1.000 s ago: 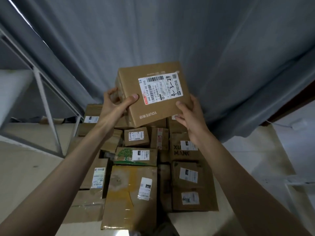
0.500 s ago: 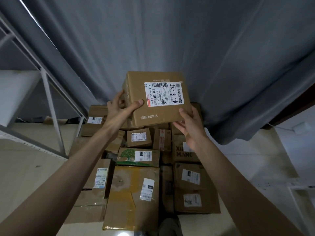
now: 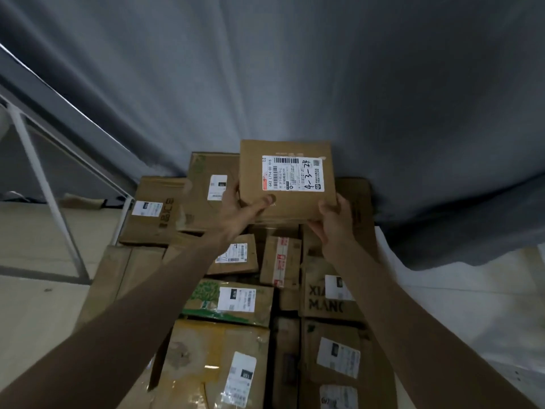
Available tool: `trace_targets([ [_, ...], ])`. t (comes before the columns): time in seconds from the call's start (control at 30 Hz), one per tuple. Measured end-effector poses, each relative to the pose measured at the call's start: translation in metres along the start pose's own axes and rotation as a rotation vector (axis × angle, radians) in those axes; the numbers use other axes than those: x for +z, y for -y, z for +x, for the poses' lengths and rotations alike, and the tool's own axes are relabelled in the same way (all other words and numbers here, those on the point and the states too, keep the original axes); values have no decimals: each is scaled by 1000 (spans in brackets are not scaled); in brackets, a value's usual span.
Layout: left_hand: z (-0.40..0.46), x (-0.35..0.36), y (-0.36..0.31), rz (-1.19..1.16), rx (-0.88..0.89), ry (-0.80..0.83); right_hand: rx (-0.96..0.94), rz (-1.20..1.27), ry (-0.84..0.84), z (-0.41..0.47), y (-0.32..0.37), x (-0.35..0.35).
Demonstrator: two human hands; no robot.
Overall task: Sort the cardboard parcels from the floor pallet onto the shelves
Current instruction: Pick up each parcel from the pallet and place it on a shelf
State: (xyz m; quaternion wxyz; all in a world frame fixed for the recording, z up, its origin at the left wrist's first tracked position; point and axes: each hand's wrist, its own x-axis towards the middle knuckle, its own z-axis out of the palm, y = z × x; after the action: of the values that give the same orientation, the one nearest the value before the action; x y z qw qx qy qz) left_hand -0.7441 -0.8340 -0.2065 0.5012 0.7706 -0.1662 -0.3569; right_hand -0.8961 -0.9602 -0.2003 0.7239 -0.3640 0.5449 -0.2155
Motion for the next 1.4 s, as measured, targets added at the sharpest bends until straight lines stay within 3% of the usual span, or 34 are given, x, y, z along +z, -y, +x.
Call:
trace_targets([
  [0.13,78,25,82,215,-77,-41,83,-20,-36,86,-61,-5],
  [0.37,174,51,196,202,-132,-7,147,-5,-38,217,-149,4],
  [0.6,245,68,255,300,-111,-39,108,-30,15,307,-210,7],
  [0.77,276,80,297,227,-165,-38,128,-157,-3,347,-245,7],
  [0.9,292,88,336,220,-181,83,196,-337,34,367,-263,4],
  [1.07,292,84,353,473,-339,112,298,-595,52,372,-267,3],
  [1.23,269,73,333,569,-178,55,107,-701,74,345,-252,10],
  [1.4,205,57,292,517,-157,61,-6,-780,207,280,-225,19],
])
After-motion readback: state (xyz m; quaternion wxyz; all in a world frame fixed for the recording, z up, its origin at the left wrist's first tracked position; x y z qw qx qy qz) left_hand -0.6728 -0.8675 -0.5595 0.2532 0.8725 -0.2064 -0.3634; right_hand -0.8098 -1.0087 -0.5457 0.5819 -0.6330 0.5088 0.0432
